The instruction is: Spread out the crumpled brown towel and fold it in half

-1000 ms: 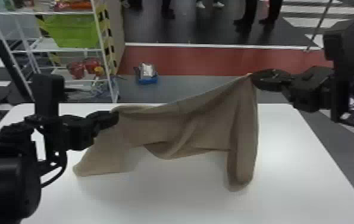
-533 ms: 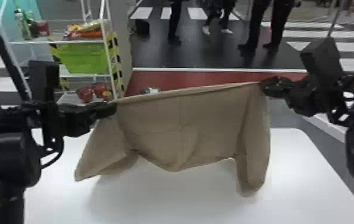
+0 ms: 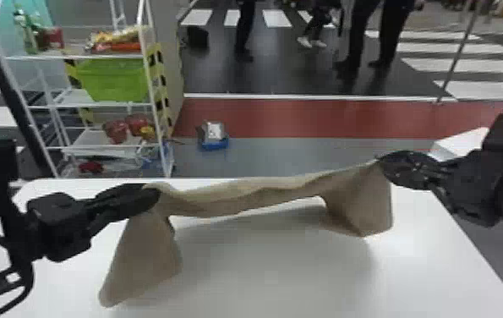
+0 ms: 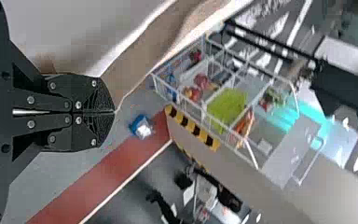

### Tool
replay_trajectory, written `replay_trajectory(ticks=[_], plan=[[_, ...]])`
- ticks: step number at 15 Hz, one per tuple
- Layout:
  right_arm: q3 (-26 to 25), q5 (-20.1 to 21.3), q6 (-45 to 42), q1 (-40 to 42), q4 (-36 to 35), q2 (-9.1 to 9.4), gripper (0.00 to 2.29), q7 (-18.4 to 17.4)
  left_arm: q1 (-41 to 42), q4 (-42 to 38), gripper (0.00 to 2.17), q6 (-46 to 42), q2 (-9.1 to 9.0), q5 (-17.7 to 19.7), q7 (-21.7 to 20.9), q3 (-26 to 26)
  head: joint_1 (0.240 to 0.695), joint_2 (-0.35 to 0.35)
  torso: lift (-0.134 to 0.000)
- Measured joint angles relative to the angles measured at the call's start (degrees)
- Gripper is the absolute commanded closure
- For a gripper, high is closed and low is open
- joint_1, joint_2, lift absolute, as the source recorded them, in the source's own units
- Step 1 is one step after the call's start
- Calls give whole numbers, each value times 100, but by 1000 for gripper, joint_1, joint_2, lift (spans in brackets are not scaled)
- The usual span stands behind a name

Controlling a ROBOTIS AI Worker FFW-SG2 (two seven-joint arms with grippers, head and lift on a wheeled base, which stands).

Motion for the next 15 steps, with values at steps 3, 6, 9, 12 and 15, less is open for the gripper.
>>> replay_trajectory(ticks=[3,6,9,12,15], plan=[[-55,159,-413,484,-38,21,2013,242,224,-4,853,-143,90,-497,-491,-697,687,-99,-123],[244,428,-420,391,150,145,2013,232,11,496,539,-249,97,-1064,-462,-1379,695,-119,-123],[645,794,-367,130,551,273,2013,179,-329,1257,309,-310,95,-1416,-503,-1801,695,-122,-123],[780,931,-103,-338,1104,464,2013,83,-763,1957,309,-334,66,-1685,-429,-1982,695,-122,-123],[776,942,107,-554,1449,507,2013,43,-1142,2371,124,-335,53,-1778,-477,-1969,695,-125,-123]])
